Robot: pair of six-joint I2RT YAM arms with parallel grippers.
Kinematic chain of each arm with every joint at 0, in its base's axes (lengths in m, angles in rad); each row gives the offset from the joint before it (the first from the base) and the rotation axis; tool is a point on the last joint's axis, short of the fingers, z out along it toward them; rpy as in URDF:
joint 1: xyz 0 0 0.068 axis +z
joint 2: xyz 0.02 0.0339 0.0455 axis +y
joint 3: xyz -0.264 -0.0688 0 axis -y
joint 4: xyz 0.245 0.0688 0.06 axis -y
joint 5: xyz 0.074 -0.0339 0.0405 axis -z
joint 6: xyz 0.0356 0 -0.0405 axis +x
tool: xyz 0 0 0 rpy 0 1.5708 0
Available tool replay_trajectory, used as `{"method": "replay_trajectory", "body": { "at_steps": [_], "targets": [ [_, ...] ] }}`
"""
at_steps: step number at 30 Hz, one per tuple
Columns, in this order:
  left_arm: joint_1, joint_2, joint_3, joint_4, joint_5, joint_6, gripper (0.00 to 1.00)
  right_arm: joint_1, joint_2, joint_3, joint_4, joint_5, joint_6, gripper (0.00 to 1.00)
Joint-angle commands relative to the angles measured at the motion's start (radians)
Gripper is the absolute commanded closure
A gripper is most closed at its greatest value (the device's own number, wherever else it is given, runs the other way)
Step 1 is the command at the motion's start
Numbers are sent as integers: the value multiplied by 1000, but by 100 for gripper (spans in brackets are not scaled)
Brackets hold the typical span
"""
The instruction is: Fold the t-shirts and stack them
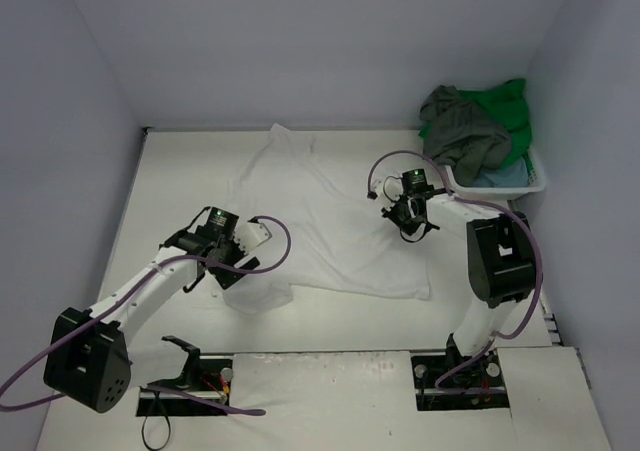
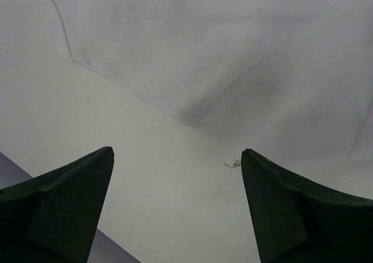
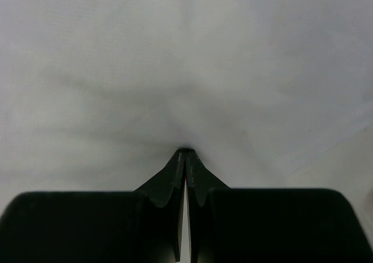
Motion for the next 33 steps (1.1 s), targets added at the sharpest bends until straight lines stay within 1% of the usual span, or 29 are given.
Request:
{"method": "replay_trajectory", "body": {
  "at_steps": [1, 8, 12, 13, 15, 16, 17, 18, 19, 20, 23, 28, 29, 31, 32, 33],
  "targets": [
    [-5, -6, 36, 25, 10, -9, 15, -24, 83, 49, 24, -23, -4, 100],
    [-5, -5, 21, 33, 9, -18, 16, -35, 215, 170, 32, -60, 8, 100],
    [-5, -12, 4, 36, 9, -26, 15, -37, 238, 226, 32, -71, 26, 100],
    [-5, -14, 3, 34, 7, -27, 15, -35, 234, 233, 32, -73, 32, 98],
    [-5, -28, 1, 31, 1, -27, 15, -37, 186, 227, 28, -74, 40, 89],
    [-5, -34, 3, 30, -1, -29, 15, -37, 162, 213, 24, -73, 42, 79],
    [-5, -49, 3, 24, -2, -29, 15, -35, 101, 206, 20, -70, 43, 73],
    [-5, -58, 4, 20, -2, -31, 15, -37, 67, 198, 8, -69, 42, 69],
    [-5, -64, 9, 17, -2, -34, 15, -37, 33, 186, -3, -68, 43, 62],
    [-5, -78, 12, 16, 1, -34, 15, -37, -31, 183, -12, -66, 45, 59],
    [-5, -97, 23, -4, 10, -46, 15, -37, -139, 187, -69, -62, 54, 58],
    [-5, -150, 47, -52, 19, -70, 16, -34, -279, 163, -221, -60, 40, 58],
    [-5, -176, 49, -68, 39, -70, 15, -26, -326, 138, -274, -60, 30, 58],
    [-5, -199, 49, -85, 48, -66, 16, -12, -377, 100, -311, -51, 7, 59],
    [-5, -216, 46, -99, 50, -63, 15, 2, -433, 69, -324, 4, -25, 59],
    [-6, -221, 41, -105, 50, -58, 16, 41, -460, -4, -328, 38, -47, 58]
  ]
}}
